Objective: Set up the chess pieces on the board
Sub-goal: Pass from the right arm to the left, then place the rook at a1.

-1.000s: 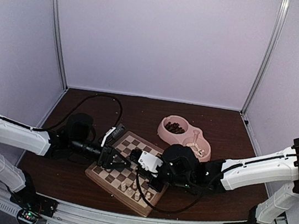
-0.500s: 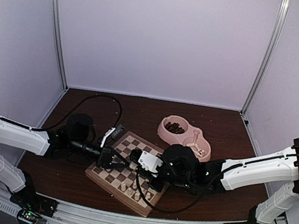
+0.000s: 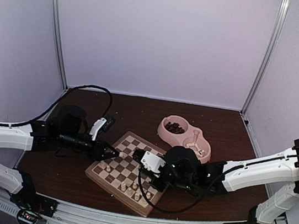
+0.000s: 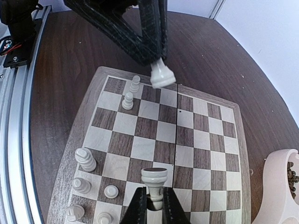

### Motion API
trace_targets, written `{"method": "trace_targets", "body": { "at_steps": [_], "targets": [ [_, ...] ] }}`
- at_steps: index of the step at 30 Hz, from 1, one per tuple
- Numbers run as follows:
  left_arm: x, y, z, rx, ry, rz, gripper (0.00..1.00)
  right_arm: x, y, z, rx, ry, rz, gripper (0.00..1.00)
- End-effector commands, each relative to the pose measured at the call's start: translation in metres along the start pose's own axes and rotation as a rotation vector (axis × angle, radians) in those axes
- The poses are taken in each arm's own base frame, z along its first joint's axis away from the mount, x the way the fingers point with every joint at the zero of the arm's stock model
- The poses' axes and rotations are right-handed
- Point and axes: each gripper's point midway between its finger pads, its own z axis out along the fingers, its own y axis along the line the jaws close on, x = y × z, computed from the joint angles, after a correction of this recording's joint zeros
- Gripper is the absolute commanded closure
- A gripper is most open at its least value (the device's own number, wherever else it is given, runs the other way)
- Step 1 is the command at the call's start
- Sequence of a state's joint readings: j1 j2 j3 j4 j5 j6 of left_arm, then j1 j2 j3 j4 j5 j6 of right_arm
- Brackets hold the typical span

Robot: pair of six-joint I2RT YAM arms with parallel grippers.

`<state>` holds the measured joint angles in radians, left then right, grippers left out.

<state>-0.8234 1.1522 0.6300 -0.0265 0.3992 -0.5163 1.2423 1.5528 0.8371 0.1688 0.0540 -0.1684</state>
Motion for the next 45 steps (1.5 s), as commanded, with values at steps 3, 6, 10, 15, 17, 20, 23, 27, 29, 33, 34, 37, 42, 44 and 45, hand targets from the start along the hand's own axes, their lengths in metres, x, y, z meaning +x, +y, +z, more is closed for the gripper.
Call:
{"method": "trace_targets", "body": {
  "at_steps": [3,6,10,15,17,20,23,27,29,33,34,37,42,44,45],
  "targets": [
    [0.012,0.023,-0.02,-0.166,0.057,0.011,0.87,-0.011,-0.016,-0.015,0.083,-0.055,0.038,1.0],
    [0.031,0.029,-0.026,-0.195,0.111,-0.016,0.88,-0.011,-0.019,-0.017,0.099,-0.06,0.049,1.0],
    [0.051,0.041,-0.032,-0.249,0.157,-0.04,0.88,-0.01,-0.023,-0.017,0.12,-0.054,0.062,1.0],
    [0.06,0.062,-0.041,-0.372,0.2,-0.011,0.89,-0.009,-0.024,-0.018,0.13,-0.052,0.071,1.0],
    [0.062,0.071,-0.044,-0.429,0.223,0.006,0.89,-0.009,-0.025,-0.018,0.131,-0.054,0.073,1.0],
    [0.069,0.078,-0.045,-0.461,0.25,0.009,0.89,-0.009,-0.025,-0.019,0.133,-0.055,0.075,1.0],
    [0.08,0.085,-0.042,-0.477,0.283,0.002,0.89,-0.009,-0.025,-0.019,0.131,-0.054,0.076,1.0],
    [0.087,0.088,-0.036,-0.476,0.316,-0.005,0.89,-0.008,-0.025,-0.018,0.131,-0.051,0.073,1.0],
    [0.087,0.088,-0.033,-0.471,0.323,-0.003,0.89,-0.008,-0.025,-0.018,0.133,-0.048,0.072,1.0],
    [0.086,0.088,-0.028,-0.476,0.344,0.01,0.89,-0.007,-0.026,-0.019,0.143,-0.046,0.068,1.0],
    [0.087,0.089,-0.026,-0.48,0.355,0.015,0.89,-0.007,-0.027,-0.02,0.145,-0.047,0.068,1.0],
    [0.086,0.091,-0.023,-0.503,0.379,0.026,0.89,-0.007,-0.028,-0.021,0.15,-0.047,0.068,1.0],
    [0.086,0.09,-0.017,-0.502,0.398,0.03,0.89,-0.006,-0.029,-0.021,0.153,-0.046,0.066,1.0],
    [0.083,0.094,-0.019,-0.53,0.39,0.039,0.89,-0.006,-0.028,-0.021,0.152,-0.045,0.064,1.0],
    [0.083,0.096,-0.02,-0.542,0.392,0.041,0.88,-0.006,-0.028,-0.021,0.151,-0.044,0.063,1.0]
  ]
}}
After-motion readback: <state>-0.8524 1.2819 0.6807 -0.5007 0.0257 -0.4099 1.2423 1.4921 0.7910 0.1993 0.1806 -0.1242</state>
